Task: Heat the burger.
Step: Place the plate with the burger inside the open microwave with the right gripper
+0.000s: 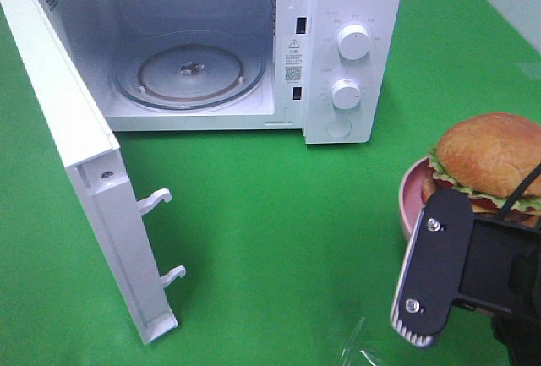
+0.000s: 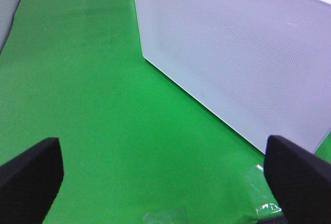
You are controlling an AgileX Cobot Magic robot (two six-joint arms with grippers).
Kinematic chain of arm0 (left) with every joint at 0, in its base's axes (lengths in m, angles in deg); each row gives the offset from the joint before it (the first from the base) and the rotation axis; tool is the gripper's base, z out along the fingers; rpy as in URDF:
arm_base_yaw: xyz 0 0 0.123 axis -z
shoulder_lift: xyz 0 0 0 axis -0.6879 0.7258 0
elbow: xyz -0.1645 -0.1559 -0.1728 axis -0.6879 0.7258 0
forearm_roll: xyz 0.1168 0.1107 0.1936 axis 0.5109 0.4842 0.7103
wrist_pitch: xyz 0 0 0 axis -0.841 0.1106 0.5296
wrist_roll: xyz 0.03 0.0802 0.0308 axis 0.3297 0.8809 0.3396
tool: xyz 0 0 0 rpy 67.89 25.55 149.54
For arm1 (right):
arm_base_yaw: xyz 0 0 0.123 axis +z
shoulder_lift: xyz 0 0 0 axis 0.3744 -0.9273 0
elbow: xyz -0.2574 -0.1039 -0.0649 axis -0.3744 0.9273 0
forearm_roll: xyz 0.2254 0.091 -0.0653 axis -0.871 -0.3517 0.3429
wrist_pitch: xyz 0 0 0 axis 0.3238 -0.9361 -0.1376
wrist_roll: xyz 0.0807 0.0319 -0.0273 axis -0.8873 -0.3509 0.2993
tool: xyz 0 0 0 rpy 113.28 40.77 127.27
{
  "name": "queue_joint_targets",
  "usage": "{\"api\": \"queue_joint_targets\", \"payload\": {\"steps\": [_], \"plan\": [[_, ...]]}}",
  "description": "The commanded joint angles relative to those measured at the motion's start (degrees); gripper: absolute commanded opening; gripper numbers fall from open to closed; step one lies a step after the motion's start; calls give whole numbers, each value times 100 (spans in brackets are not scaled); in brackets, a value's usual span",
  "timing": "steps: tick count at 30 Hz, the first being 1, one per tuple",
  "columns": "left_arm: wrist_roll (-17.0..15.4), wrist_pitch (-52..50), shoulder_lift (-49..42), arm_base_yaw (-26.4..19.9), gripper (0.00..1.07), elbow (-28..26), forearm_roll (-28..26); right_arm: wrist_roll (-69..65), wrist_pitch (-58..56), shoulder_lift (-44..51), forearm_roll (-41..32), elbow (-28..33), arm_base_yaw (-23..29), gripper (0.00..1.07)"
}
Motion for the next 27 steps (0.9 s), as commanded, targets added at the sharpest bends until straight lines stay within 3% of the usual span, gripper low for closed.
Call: {"api": "queue_joint_targets", "payload": {"steps": [1,19,27], "plan": [[-6,-74,-103,29,98,0,-29,430,206,69,596,-11,46,0],[-6,-74,-103,29,98,0,-29,1845,1719,69,1226,-11,6,0],[-6,-74,-103,29,98,0,-29,2945,2624,69,1404,-11,-842,0]]}}
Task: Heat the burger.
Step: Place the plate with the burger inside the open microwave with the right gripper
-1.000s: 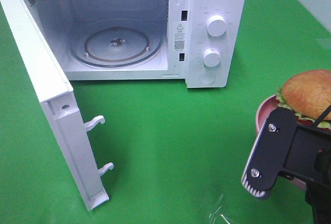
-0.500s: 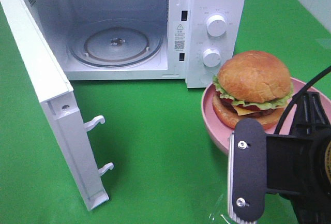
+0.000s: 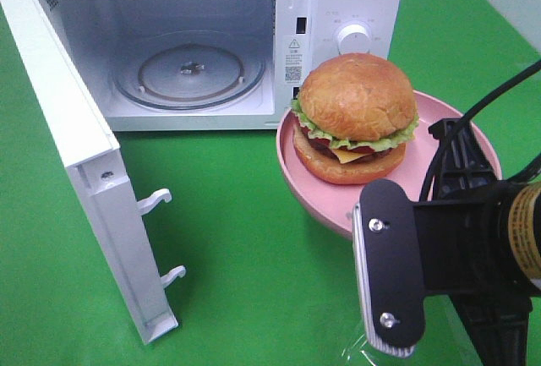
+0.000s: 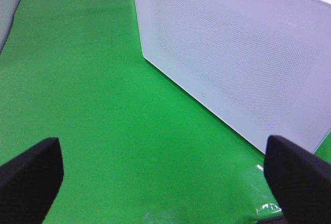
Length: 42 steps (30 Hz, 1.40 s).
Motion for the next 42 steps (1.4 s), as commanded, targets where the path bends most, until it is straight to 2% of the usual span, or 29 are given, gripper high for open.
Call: {"api": "queue_joint_targets", "payload": {"steps": [1,2,7,11,13,14,15,18,19,20,21,22,23,25,33,42], "plan": [[-6,-74,-103,29,98,0,-29,355,395,69,327,-17,-143,0],[-6,-74,-103,29,98,0,-29,865,865,69,309,-17,-453,0],[-6,-74,-103,29,98,0,-29,1404,1295,69,223,-17,-728,0],[-6,-74,-103,29,98,0,-29,2378,1862,69,-109,-17,-1129,0],[-6,-74,-103,29,98,0,-29,3541,2068,69,-877,-17,-1581,0],[-6,-74,-103,29,98,0,-29,3541,2068,69,-877,-17,-1581,0],[-6,-74,-103,29,98,0,-29,4360,2051,69,-1473,-17,-1753,0],[-6,-74,-103,29,98,0,-29,4801,2045,69,-1793,-17,-1839,0],[-6,-74,-103,29,98,0,-29,6016,2034,69,-2733,-17,-2017,0],[-6,-74,-103,29,98,0,-29,6016,2034,69,-2733,-17,-2017,0],[-6,-74,-103,29,98,0,-29,6761,1977,69,-3277,-17,-2086,0],[-6,-74,-103,29,98,0,-29,6761,1977,69,-3277,-17,-2086,0],[-6,-74,-103,29,98,0,-29,7500,1862,69,-3621,-17,-2097,0],[-6,-74,-103,29,98,0,-29,7987,1816,6,-3885,-17,-2097,0],[-6,-74,-103,29,98,0,-29,8388,2011,-435,-4137,-57,-2097,0],[-6,-74,-103,29,98,0,-29,8365,1982,-1283,-4125,-796,-2086,0]]}}
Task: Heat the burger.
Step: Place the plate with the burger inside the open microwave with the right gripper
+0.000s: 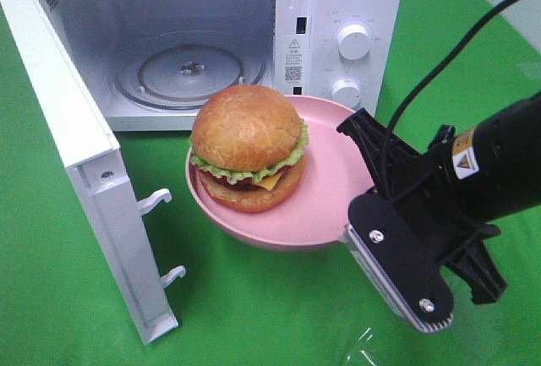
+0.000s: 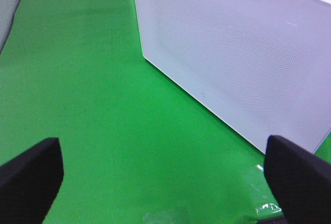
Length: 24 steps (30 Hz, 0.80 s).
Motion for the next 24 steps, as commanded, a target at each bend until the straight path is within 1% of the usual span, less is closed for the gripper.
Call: {"api": "queue_joint_targets", "payload": {"steps": [1,2,4,5,6,7,8,9,10,11,12,14,17,18,21,23,24], "plan": [[-6,-74,-103,29,98,0,-29,57,401,-160,-63,-269,-11,0],[-6,-74,-103,29,98,0,-29,57,418,-338,-63,-441,-11,0],[-6,-74,-103,29,98,0,-29,57,418,-435,-63,-527,-11,0],[-6,-74,-103,29,98,0,-29,57,418,-613,-63,-688,-11,0],[-6,-74,-103,29,98,0,-29,57,418,-613,-63,-688,-11,0],[-6,-74,-103,29,98,0,-29,57,424,-796,-63,-854,-11,0],[-6,-74,-103,29,98,0,-29,57,424,-796,-63,-854,-11,0],[-6,-74,-103,29,98,0,-29,57,424,-974,-69,-1043,-11,0],[-6,-74,-103,29,98,0,-29,57,424,-974,-69,-1043,-11,0],[-6,-74,-103,29,98,0,-29,57,424,-1152,-74,-1220,-11,0],[-6,-74,-103,29,98,0,-29,57,424,-1152,-74,-1220,-11,0],[-6,-74,-103,29,98,0,-29,57,413,-1530,-74,-1576,-11,0],[-6,-74,-103,29,98,0,-29,57,413,-1604,-74,-1650,-11,0],[-6,-74,-103,29,98,0,-29,57,401,-1765,-74,-1833,-11,0],[-6,-74,-103,29,98,0,-29,57,390,-1925,-74,-1988,-11,0],[-6,-74,-103,29,98,0,-29,57,372,-2229,-74,-2315,-11,0],[-6,-74,-103,29,98,0,-29,57,372,-2229,-74,-2315,-11,0]]}}
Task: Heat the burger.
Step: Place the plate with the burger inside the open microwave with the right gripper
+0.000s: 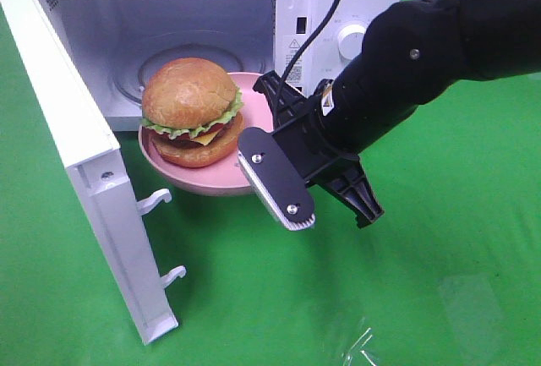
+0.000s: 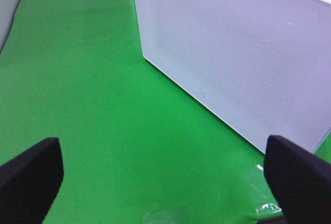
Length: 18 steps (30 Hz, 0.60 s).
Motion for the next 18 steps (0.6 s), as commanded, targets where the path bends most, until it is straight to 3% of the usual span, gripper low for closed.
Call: {"api": "queue_joint_targets", "payload": {"steps": [1,18], "plan": [[-6,-74,-103,29,98,0,-29,57,292,-241,-74,-418,-11,0],[-6,-74,-103,29,98,0,-29,-338,-6,-1261,126,-1782,-11,0]]}}
